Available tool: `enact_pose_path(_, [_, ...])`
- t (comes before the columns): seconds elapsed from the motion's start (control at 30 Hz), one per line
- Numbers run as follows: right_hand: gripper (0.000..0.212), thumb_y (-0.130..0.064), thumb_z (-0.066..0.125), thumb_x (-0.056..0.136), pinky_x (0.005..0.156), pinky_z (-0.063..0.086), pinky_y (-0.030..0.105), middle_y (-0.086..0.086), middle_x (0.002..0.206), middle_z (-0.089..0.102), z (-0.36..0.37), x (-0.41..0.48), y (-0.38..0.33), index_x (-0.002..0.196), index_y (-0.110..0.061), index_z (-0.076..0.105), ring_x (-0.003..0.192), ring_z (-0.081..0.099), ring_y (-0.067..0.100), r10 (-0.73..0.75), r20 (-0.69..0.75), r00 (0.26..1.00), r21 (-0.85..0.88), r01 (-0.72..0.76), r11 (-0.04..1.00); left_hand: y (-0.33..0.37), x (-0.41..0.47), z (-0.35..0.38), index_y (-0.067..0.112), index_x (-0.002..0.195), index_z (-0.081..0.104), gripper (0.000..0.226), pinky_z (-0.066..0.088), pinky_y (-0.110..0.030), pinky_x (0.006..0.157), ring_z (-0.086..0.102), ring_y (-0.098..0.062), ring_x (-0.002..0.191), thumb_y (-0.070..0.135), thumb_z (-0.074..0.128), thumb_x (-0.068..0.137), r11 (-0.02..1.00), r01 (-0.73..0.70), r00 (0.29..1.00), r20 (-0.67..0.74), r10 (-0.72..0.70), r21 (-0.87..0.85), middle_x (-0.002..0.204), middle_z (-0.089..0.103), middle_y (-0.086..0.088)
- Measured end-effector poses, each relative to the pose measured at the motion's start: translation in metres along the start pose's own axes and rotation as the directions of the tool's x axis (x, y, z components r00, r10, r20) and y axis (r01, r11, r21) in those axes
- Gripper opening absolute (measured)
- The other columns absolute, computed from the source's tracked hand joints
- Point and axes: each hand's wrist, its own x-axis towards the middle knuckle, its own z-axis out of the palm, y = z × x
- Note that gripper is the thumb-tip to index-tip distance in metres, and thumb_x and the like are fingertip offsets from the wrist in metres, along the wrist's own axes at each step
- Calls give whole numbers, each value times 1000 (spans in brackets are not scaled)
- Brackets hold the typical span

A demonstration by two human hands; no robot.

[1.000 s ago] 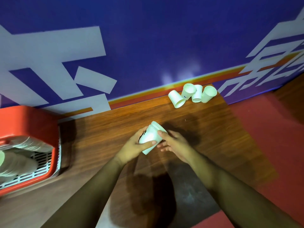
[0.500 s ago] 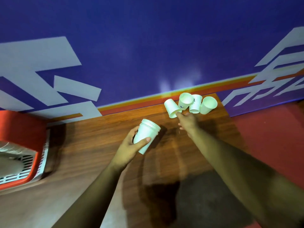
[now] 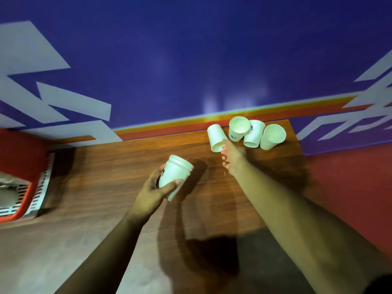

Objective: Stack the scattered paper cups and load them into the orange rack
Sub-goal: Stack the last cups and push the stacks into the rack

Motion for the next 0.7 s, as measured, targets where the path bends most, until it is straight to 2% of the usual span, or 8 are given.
enact_pose_path(0.1, [37, -43, 73, 81, 49, 38, 22, 4, 81, 63, 3, 5, -7, 98, -11, 64, 54, 46, 13, 26, 1, 1000, 100, -26, 995, 1, 2, 3, 25, 136, 55, 55, 56, -22, 82, 65, -14, 112, 20, 77, 86, 1000, -1, 999, -40, 1, 8, 126, 67, 2])
enact_pose_path(0.23, [28, -27, 72, 85, 47, 37, 22, 3, 81, 62, 8, 7, -10, 104, -7, 65, 54, 47, 11, 31, 5, 1000, 198, -31, 980, 1, 10, 7, 29, 132, 57, 51, 54, -18, 77, 67, -2, 102, 20, 77, 86, 1000, -15, 999, -48, 15, 9, 121, 68, 5])
enact_pose_path(0.33, [28, -14, 70, 85, 46, 33, 22, 3, 75, 60, 5, -11, -2, 112, -5, 67, 54, 46, 10, -62, 71, 996, 148, 51, 988, 4, 12, 10, 30, 129, 56, 49, 53, -13, 73, 65, 9, 90, 14, 75, 87, 1000, -16, 995, -98, 17, 13, 116, 67, 9])
enact_pose_path(0.4, [19, -14, 70, 84, 50, 37, 23, 1, 77, 63, -6, -33, 1, 103, -9, 70, 60, 50, 11, -185, 97, 978, 28, 183, 983, 3, 15, 9, 29, 132, 54, 54, 53, -14, 74, 65, 7, 94, 12, 76, 85, 1000, -27, 995, -97, 29, 15, 119, 66, 9])
enact_pose_path(0.5, [6, -21, 70, 84, 61, 44, 21, 1, 98, 65, -32, -60, 0, 87, -15, 71, 84, 58, 12, -427, 198, 883, -206, 463, 862, 0, 21, 3, 25, 135, 52, 64, 53, -18, 80, 63, -2, 104, 7, 80, 80, 990, -65, 997, -37, 70, 124, 124, 64, 6])
enact_pose_path(0.57, [6, -19, 72, 82, 80, 47, 20, -4, 118, 58, -48, -70, -5, 77, -21, 69, 106, 57, 8, -533, 282, 798, -285, 600, 748, 2, 25, 0, 25, 137, 51, 72, 52, -24, 93, 62, -4, 112, 10, 85, 76, 964, -108, 994, 14, 108, 244, 127, 64, 8])
enact_pose_path(0.63, [16, -11, 73, 80, 93, 45, 27, -5, 124, 58, -60, -74, -11, 68, -19, 65, 114, 56, 9, -587, 400, 704, -286, 704, 650, 7, 28, 0, 32, 139, 50, 77, 50, -34, 102, 60, -6, 118, 23, 89, 72, 921, -171, 985, 76, 154, 350, 129, 63, 13])
enact_pose_path(0.7, [15, -5, 71, 81, 89, 47, 29, -5, 121, 61, -67, -80, -18, 69, -12, 65, 110, 59, 7, -552, 541, 635, -295, 758, 582, 13, 30, 5, 43, 139, 49, 79, 48, -40, 104, 57, -12, 122, 42, 86, 69, 872, -238, 970, 157, 188, 428, 131, 60, 19])
